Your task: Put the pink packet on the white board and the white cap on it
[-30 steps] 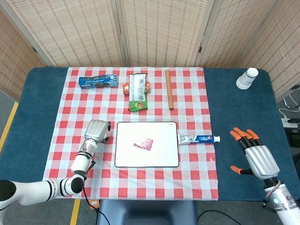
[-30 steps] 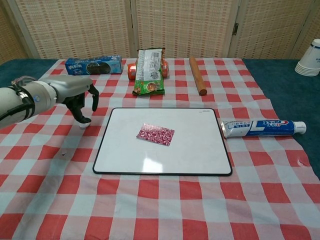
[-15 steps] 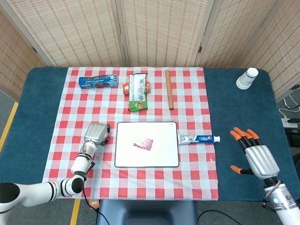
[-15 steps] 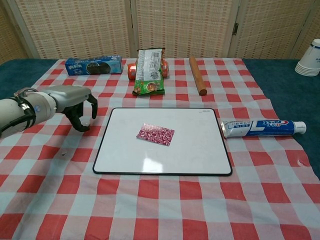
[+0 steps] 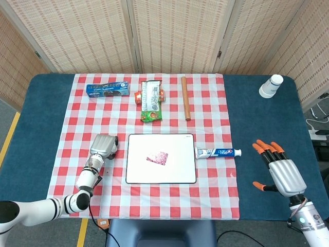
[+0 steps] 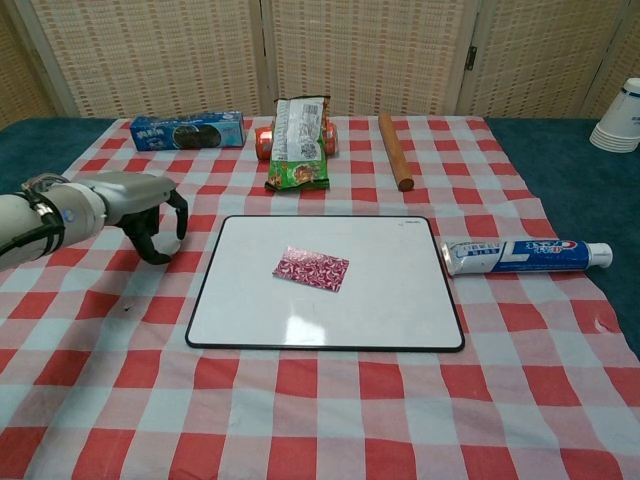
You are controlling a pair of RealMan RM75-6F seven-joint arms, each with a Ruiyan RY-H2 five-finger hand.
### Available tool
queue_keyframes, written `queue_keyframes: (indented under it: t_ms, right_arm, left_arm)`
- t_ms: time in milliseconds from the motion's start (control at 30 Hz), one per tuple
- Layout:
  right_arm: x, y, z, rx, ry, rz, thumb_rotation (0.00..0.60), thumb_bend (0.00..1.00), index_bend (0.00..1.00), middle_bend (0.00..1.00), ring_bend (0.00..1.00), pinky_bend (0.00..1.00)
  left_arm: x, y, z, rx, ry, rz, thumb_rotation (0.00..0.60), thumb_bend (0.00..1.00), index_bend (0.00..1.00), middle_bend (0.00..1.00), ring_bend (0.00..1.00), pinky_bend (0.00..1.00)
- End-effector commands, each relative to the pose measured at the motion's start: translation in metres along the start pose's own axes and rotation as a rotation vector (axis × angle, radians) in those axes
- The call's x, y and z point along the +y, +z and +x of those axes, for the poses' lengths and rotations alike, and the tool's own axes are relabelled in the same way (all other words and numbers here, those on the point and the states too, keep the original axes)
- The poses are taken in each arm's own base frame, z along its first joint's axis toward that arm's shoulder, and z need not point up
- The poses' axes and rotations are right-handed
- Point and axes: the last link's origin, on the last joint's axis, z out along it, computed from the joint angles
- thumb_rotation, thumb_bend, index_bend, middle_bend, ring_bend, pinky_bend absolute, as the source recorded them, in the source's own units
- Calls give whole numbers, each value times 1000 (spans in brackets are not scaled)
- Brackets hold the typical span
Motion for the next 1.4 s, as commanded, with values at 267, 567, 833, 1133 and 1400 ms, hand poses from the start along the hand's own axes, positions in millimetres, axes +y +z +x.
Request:
queue_keyframes:
  t_ms: [267, 567, 833, 1133, 1400]
  right_arm:
    - [0, 0, 0, 0, 0, -2, 548, 0, 0, 0, 0, 79]
    - [0, -1, 0, 3, -1, 1, 548, 0, 0, 0, 0, 79]
    - [0, -1, 0, 2, -1, 1, 548, 0, 0, 0, 0, 79]
    - [0, 0, 0, 0, 0, 1, 548, 0, 0, 0, 0, 79]
    - [0, 0, 0, 0, 0, 2, 549, 0, 0, 0, 0, 79]
  left_arm:
    - [0, 1, 0, 4, -3, 3, 600, 286, 431, 1000, 1000, 1000]
    - [-3, 3, -3, -12, -1, 10, 600, 286, 441, 1000, 1000, 1000]
    - [-2, 4, -1, -18, -4, 5, 600, 308, 484, 1000, 1000, 1000]
    - [-3, 4, 2, -10, -2, 4, 600, 319, 526, 1000, 1000, 1000]
    - [1, 2, 10, 1, -1, -14, 600, 319, 533, 1000, 1000, 1000]
